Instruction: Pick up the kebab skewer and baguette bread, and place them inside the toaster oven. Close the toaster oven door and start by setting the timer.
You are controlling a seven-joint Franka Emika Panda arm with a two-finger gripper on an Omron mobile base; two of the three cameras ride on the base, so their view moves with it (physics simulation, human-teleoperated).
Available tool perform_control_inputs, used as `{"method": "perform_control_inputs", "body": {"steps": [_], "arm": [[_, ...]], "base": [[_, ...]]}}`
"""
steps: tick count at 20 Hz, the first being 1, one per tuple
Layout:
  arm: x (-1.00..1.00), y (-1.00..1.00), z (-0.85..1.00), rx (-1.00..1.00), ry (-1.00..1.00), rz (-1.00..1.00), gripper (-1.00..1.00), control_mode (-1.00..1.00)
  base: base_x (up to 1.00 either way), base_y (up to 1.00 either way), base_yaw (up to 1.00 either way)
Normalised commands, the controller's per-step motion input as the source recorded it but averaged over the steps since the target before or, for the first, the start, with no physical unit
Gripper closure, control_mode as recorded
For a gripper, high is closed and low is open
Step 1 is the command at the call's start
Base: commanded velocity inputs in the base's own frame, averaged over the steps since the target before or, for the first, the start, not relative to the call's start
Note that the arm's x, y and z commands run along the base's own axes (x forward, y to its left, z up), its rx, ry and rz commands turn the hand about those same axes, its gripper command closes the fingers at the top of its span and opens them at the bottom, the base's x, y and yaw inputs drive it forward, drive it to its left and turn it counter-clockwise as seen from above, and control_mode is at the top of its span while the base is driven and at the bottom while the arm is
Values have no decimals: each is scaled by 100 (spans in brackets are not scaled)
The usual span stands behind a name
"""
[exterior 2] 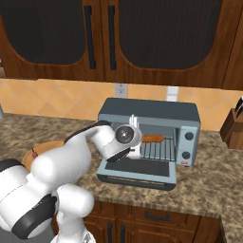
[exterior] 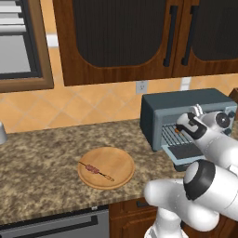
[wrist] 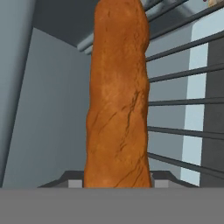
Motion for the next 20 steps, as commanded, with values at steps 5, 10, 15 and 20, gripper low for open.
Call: {"method": "perform_control_inputs", "body": {"steps": [5,10,15,20], "arm": [[0,-15,-9,0,0,0,100,-100],[0,0,-3,1,0,0,100,-100],[0,0,-1,0,0,0,100,-100],[0,0,0,0,0,0,-100,-100]], "base": [[0,0,0],[0,0,0],[0,0,0],[0,0,0]]}}
